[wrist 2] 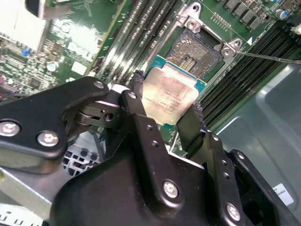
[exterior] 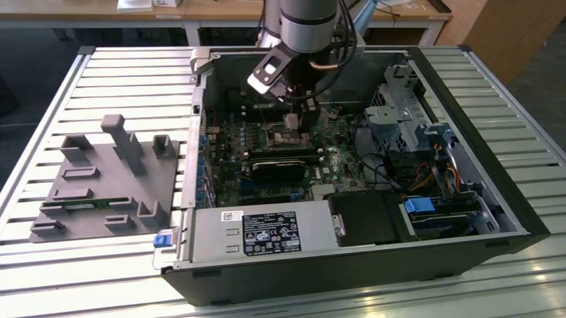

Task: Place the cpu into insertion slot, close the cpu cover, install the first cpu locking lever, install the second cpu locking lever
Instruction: 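Place the cpu into insertion slot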

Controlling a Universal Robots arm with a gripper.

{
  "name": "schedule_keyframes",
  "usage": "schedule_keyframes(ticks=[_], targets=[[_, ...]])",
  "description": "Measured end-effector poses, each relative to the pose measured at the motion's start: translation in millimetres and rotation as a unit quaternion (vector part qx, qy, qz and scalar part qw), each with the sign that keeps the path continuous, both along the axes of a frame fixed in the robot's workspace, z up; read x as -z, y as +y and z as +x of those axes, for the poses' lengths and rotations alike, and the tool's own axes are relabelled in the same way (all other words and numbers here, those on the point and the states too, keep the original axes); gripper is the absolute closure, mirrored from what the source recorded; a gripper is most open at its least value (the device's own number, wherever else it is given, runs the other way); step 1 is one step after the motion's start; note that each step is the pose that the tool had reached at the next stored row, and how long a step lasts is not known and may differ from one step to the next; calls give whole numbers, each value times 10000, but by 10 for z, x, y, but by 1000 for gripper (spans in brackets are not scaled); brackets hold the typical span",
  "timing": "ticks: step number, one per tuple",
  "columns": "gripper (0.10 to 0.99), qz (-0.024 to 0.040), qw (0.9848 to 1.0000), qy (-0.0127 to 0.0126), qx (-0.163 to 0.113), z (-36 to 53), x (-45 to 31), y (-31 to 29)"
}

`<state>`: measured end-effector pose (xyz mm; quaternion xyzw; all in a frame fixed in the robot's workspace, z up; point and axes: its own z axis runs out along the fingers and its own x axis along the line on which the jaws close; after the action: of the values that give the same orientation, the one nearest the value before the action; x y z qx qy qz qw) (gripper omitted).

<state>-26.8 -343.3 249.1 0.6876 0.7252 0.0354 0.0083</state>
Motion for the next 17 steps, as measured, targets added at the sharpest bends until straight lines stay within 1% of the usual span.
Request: schedule_keyframes(ticks=[2, 5, 7, 12, 17], targets=[[549, 0, 10000, 0, 8, -4, 36, 30], [549, -1, 10000, 0, 24, -5, 91, 38], [549, 0, 10000, 0, 34, -21, 126, 50], [549, -8, 9999, 0, 102, -94, 169, 54], [549, -17, 9999, 5, 114, -101, 246, 95]])
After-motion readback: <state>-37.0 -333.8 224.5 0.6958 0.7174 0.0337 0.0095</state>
